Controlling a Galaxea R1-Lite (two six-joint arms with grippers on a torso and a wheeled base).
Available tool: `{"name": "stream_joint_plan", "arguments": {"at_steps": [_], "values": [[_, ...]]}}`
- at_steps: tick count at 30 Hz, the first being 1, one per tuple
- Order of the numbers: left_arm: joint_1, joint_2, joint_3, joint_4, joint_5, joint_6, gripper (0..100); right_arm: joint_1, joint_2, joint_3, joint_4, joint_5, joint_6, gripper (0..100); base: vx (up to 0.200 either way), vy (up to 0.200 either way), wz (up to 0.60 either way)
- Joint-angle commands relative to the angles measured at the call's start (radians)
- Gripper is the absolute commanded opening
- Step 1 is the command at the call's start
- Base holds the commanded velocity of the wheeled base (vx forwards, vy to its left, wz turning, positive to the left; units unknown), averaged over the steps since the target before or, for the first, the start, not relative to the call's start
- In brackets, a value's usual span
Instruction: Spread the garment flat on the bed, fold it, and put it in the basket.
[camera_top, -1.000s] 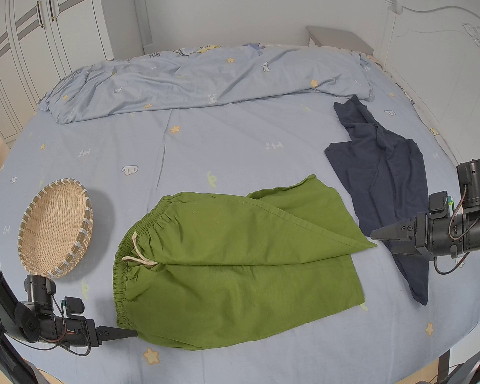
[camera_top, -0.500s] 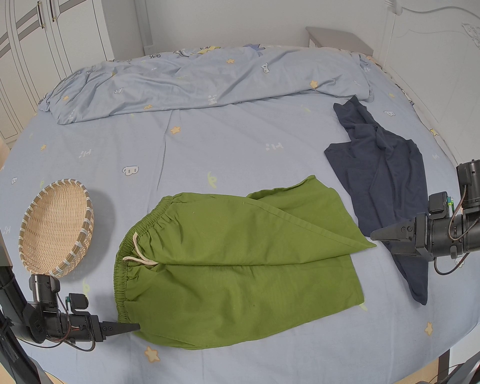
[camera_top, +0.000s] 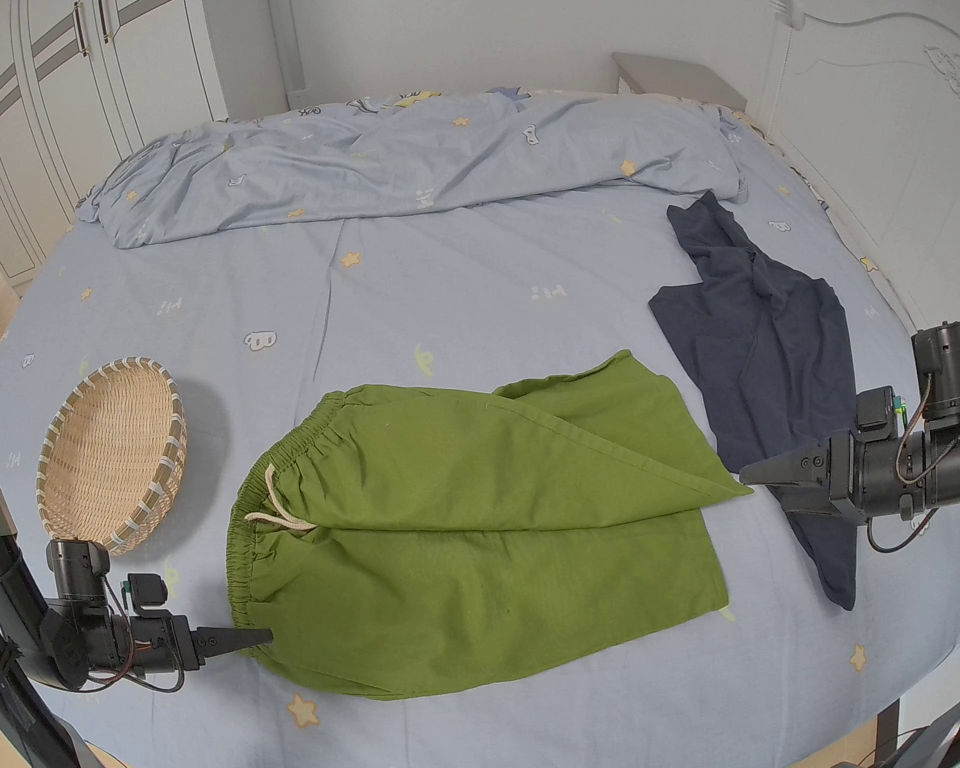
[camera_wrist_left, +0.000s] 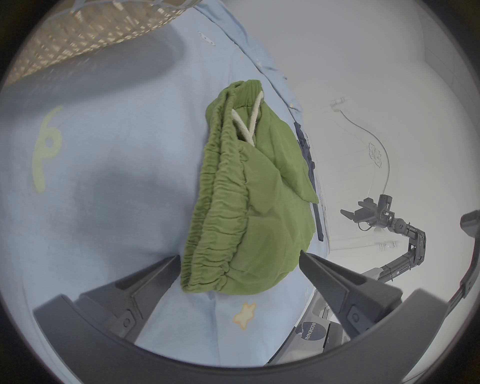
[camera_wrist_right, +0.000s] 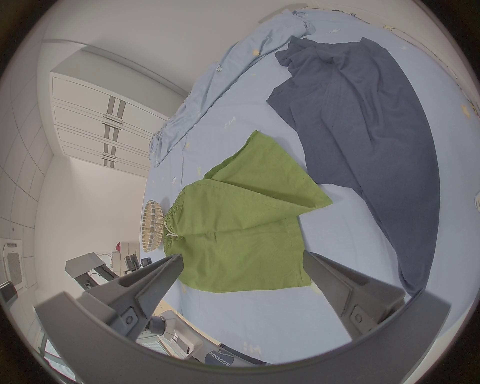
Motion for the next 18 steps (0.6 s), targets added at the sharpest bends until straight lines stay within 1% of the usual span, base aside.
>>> {"name": "stream_joint_plan", "arguments": {"at_steps": [1, 7, 14, 15, 18], "values": [[-0.008, -0.008, 0.008, -0.018, -0.008, -0.001, 100, 0.002, 0.000, 0.001, -0.001, 0.000, 0.000, 100, 0.000, 0.000, 0.00], [-0.008, -0.003, 0.008, -0.021, -0.010, -0.002, 100, 0.001, 0.000, 0.001, 0.001, -0.001, 0.000, 100, 0.000, 0.000, 0.00], [-0.028, -0.003, 0.018, -0.021, -0.010, -0.002, 100, 0.001, 0.000, 0.001, 0.001, -0.001, 0.000, 100, 0.000, 0.000, 0.00], [-0.023, -0.003, 0.018, -0.021, -0.010, -0.002, 0, 0.001, 0.000, 0.001, -0.001, -0.001, 0.000, 100, 0.000, 0.000, 0.00], [-0.008, -0.006, 0.021, -0.024, -0.010, -0.002, 0, 0.001, 0.000, 0.001, 0.001, -0.001, 0.000, 100, 0.000, 0.000, 0.00]]}}
